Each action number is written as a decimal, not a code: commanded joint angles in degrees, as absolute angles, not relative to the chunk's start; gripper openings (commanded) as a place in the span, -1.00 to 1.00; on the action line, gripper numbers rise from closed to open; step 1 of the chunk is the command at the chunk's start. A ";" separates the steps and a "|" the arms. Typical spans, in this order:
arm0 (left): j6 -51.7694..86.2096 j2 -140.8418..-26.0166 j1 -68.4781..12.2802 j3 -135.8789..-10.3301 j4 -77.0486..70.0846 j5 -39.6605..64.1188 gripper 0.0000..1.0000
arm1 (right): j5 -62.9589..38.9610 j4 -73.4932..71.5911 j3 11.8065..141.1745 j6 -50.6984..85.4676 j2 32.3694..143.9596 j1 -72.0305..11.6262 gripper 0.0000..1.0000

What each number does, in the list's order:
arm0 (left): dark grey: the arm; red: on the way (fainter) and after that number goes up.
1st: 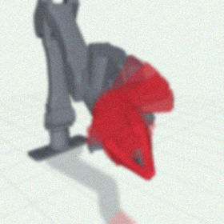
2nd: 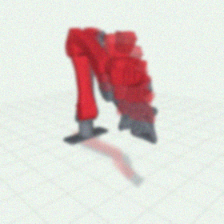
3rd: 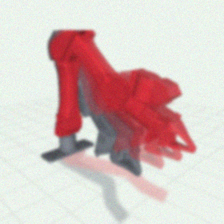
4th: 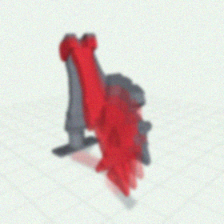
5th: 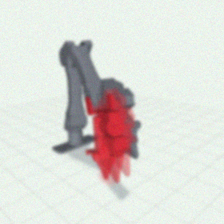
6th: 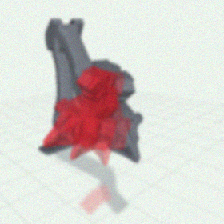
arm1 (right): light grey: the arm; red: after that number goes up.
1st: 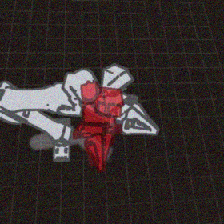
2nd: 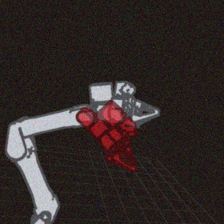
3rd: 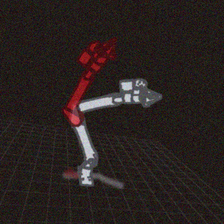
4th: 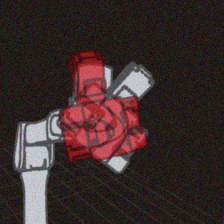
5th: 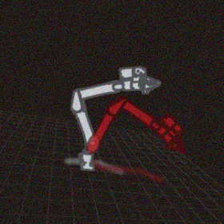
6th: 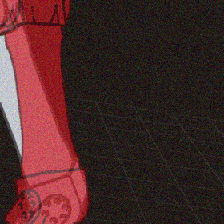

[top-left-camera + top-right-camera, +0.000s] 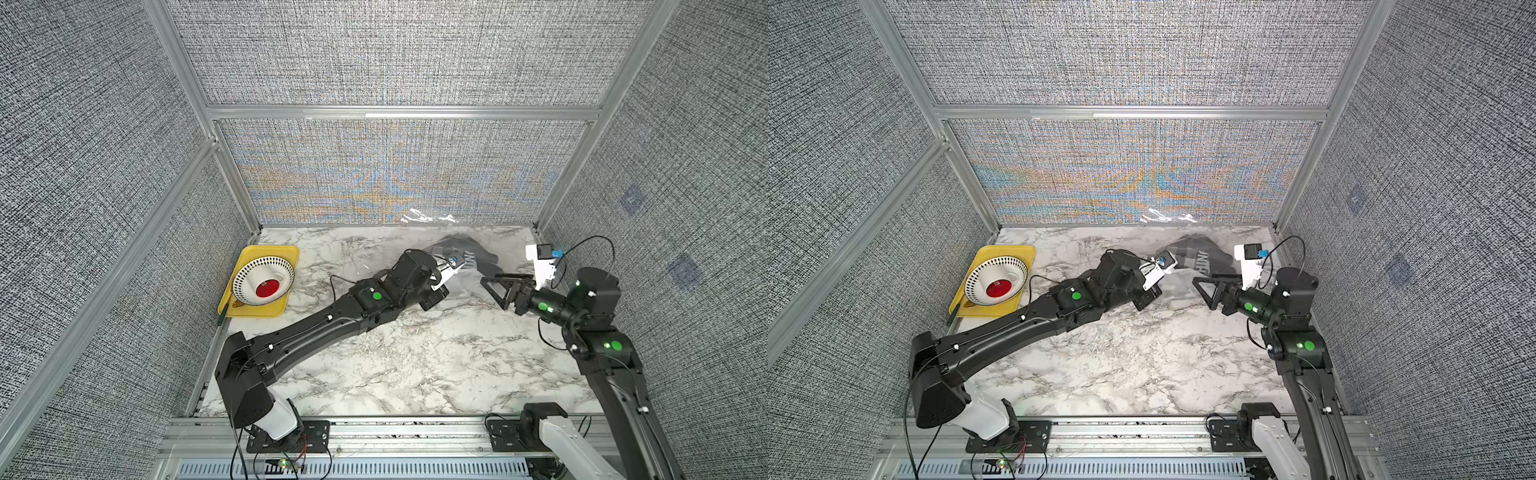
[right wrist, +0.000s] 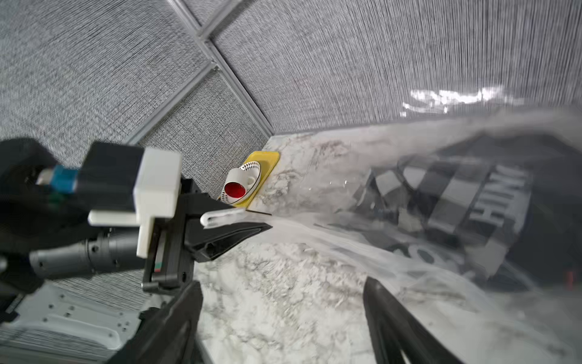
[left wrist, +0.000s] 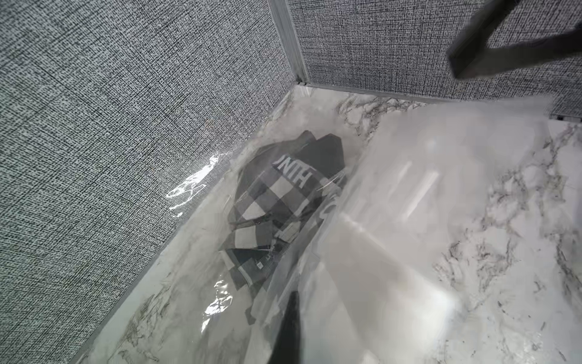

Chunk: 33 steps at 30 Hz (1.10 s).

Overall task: Place the folded shirt into the vacuum bag
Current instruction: Adjust the vacuum bag at the center of the board.

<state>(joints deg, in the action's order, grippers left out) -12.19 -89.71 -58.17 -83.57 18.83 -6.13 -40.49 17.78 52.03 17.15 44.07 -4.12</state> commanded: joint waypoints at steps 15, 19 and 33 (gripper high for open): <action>-12.26 -87.73 -53.22 -86.66 26.91 11.39 -1.00 | -27.49 25.87 62.39 -16.59 57.83 -20.78 0.36; -12.58 -87.19 -52.57 -86.27 27.56 12.57 -1.00 | -26.06 25.29 63.56 -18.97 60.61 -22.43 0.23; -9.18 -84.28 -47.03 -85.66 26.05 14.75 0.46 | -23.94 20.76 64.60 -17.53 62.55 -26.03 -1.00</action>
<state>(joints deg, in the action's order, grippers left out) -11.55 -85.97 -48.27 -86.59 30.30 14.09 -27.05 24.01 63.77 -20.23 62.89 -26.00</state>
